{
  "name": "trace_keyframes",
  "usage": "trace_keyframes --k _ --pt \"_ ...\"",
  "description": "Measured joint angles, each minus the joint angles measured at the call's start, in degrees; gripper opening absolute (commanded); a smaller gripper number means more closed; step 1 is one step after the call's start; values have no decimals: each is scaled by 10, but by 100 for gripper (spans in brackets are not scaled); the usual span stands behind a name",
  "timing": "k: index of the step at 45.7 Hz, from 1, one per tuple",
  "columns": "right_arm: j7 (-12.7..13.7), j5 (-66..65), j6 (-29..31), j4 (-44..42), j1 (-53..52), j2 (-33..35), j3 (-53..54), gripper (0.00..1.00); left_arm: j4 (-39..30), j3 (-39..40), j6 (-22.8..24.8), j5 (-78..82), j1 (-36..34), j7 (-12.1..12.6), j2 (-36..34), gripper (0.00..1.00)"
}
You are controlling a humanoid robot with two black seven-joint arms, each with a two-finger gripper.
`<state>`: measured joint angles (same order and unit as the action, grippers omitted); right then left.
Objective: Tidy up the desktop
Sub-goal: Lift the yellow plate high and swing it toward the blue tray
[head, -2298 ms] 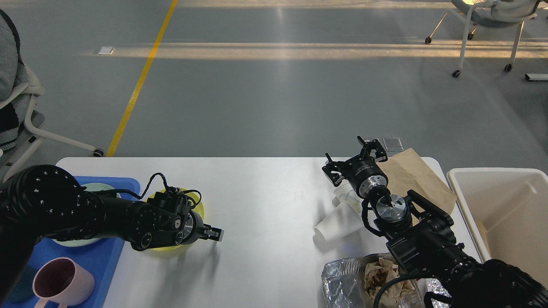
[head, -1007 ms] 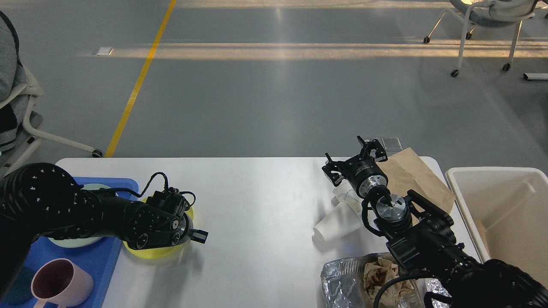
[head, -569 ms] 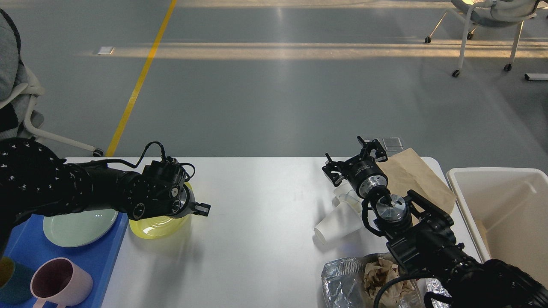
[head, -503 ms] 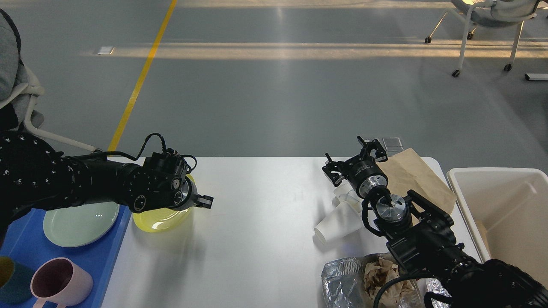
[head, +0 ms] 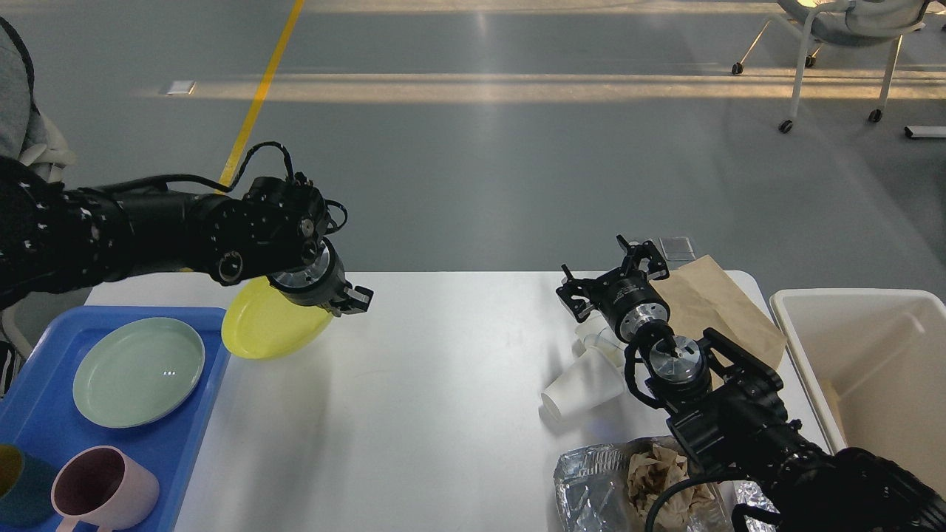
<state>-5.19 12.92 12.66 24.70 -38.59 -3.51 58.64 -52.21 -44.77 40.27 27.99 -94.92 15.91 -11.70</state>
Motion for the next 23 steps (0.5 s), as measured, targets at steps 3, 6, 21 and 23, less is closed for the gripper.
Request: trace_keyframes --k 3,6,21,23 --pt "0 0 0 0 0 0 0 100 0 -3 73 -1 -38 -4 -13 0" --pt "0 0 0 0 0 0 0 100 0 -4 123 -3 -77 -6 -30 0" --pt "0 0 0 0 0 0 0 100 0 -39 147 -67 -253 -7 -114 0" --pt "0 0 0 0 0 0 0 100 0 -41 147 -70 -273 -7 -122 0"
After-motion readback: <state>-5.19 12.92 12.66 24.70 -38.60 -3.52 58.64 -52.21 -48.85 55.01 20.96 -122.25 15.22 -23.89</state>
